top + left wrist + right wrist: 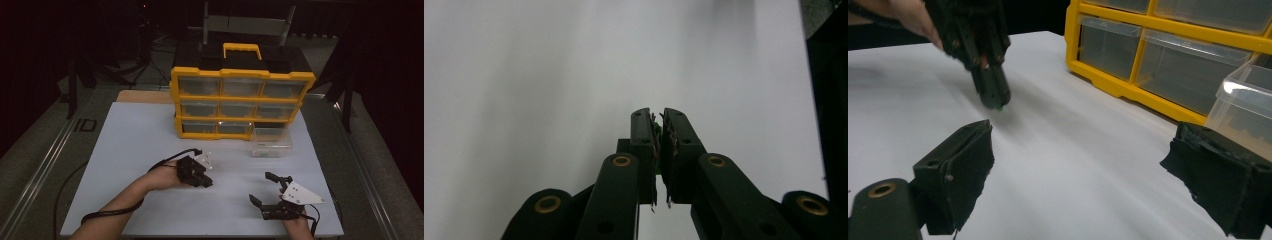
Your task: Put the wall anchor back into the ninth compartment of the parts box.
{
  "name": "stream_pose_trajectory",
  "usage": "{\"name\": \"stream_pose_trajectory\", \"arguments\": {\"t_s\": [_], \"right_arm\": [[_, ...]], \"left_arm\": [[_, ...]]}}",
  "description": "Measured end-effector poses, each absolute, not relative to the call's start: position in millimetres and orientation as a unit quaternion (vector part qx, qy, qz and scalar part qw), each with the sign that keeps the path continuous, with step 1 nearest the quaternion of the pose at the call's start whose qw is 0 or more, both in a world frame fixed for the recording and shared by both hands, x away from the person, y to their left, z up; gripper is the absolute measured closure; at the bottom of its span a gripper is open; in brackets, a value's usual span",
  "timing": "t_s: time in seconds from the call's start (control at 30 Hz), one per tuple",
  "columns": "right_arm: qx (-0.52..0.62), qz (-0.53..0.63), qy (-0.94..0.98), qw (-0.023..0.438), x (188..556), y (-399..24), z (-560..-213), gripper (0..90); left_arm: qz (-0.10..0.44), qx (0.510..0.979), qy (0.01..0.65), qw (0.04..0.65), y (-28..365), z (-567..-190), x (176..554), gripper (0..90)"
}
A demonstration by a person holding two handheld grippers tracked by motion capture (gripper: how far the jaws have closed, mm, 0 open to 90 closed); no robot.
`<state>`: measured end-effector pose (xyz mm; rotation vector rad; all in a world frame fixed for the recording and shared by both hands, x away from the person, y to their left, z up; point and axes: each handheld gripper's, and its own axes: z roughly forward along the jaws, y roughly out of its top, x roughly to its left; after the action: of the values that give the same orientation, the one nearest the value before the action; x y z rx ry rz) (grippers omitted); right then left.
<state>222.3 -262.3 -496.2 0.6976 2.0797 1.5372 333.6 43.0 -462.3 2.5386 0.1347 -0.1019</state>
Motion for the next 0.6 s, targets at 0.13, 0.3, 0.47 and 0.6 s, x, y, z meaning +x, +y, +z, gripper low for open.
{"name": "stream_pose_trajectory", "arguments": {"t_s": [0.13,0.3,0.47,0.6], "right_arm": [[0.253,0.558,0.755,0.231,222,-262,-496,10.0],[0.254,0.557,0.756,0.230,222,-262,-496,10.0],[0.254,0.558,0.756,0.230,222,-262,-496,10.0],[0.254,0.557,0.756,0.232,222,-262,-496,10.0]], "left_arm": [[-0.038,0.952,0.050,0.301,37,-446,342,85.4],[-0.027,0.951,0.044,0.306,28,-425,353,85.4],[-0.025,0.947,0.036,0.317,15,-409,361,85.3],[-0.024,0.946,0.029,0.323,6,-398,366,85.3]]}}
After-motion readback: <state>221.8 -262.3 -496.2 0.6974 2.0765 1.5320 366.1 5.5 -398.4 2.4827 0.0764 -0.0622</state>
